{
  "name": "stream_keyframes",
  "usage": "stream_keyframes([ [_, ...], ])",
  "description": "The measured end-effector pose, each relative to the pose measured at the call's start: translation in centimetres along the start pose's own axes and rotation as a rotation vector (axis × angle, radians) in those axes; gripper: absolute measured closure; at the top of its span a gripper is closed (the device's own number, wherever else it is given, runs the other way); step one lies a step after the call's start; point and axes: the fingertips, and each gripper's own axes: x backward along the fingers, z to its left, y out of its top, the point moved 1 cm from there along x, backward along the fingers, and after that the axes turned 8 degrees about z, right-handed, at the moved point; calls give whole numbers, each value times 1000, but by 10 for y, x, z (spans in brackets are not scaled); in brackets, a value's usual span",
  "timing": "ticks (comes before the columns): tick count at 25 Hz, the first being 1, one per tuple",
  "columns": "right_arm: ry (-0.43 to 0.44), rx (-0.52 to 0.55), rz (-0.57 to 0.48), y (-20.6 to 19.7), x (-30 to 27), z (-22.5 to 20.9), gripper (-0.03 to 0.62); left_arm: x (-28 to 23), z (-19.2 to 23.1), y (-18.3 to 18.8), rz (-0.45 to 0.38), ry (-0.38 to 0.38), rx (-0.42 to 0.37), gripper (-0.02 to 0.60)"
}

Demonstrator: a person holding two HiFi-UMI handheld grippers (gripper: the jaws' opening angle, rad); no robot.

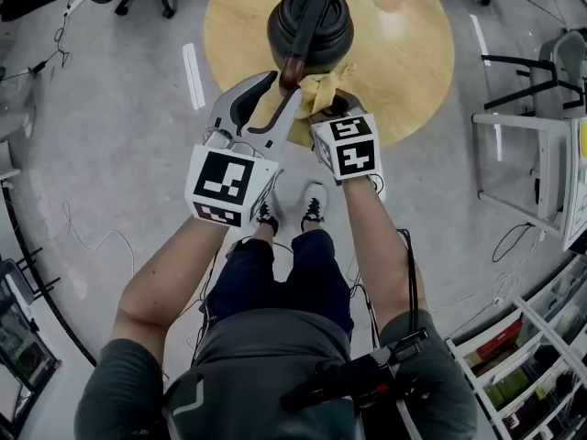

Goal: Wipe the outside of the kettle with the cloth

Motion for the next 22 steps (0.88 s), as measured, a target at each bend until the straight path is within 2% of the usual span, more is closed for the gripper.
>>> stream_keyframes([
  [5, 9, -48, -57, 12, 50, 17, 531, 50, 9, 11, -33, 28, 7, 433],
  [12, 30, -6, -103, 34, 114, 49, 531, 101, 0, 6, -3, 32, 69, 470],
  [22, -3, 49, -244, 83, 216, 49, 531, 147, -19, 77, -134, 15, -10, 533],
])
